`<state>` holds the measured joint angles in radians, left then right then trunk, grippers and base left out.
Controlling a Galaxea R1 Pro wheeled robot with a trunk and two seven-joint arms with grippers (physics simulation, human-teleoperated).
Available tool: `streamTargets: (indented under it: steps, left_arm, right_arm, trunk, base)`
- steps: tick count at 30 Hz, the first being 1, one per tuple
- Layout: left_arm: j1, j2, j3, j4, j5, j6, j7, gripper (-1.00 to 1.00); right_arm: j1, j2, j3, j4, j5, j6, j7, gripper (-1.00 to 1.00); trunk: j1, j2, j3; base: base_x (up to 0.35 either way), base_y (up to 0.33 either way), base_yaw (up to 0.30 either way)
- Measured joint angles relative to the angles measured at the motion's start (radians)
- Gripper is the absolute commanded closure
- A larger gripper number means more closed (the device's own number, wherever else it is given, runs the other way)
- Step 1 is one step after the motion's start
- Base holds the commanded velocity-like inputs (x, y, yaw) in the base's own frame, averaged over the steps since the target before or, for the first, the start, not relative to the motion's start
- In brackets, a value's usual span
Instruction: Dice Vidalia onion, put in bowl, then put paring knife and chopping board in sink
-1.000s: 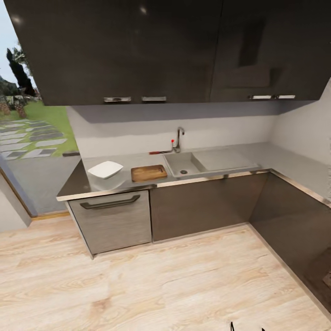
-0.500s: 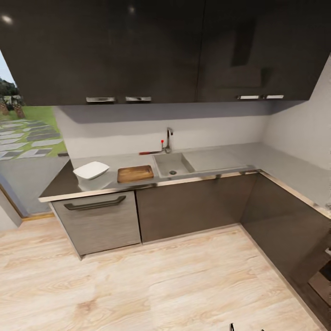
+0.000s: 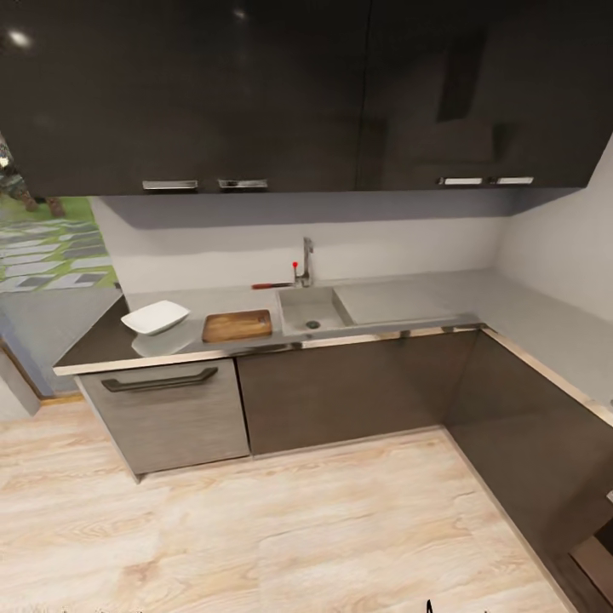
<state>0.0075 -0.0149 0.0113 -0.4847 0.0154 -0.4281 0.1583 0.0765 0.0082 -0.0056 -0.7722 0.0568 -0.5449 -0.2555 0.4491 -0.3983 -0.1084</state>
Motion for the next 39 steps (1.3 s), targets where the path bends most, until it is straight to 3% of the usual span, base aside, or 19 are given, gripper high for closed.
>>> streamTargets:
  steps: [21,39]
  left_arm:
    - [0.0,0.0,0.0,0.001,0.0,0.0,0.0,-1.0]
    - [0.0,0.0,0.0,0.002,0.0,0.0,0.0,-1.0]
  right_arm:
    - [0.0,-0.001,0.0,0.0,0.0,0.0,0.0,-1.0]
    - [0.0,0.0,-0.001,0.005,0.0,-0.001,-0.002,-1.0]
  trunk:
    - [0.0,0.0,0.0]
    - [0.0,0.0,0.002]
  base:
    - [0.208,-0.266,0.265]
    - [0.202,-0.268,-0.015]
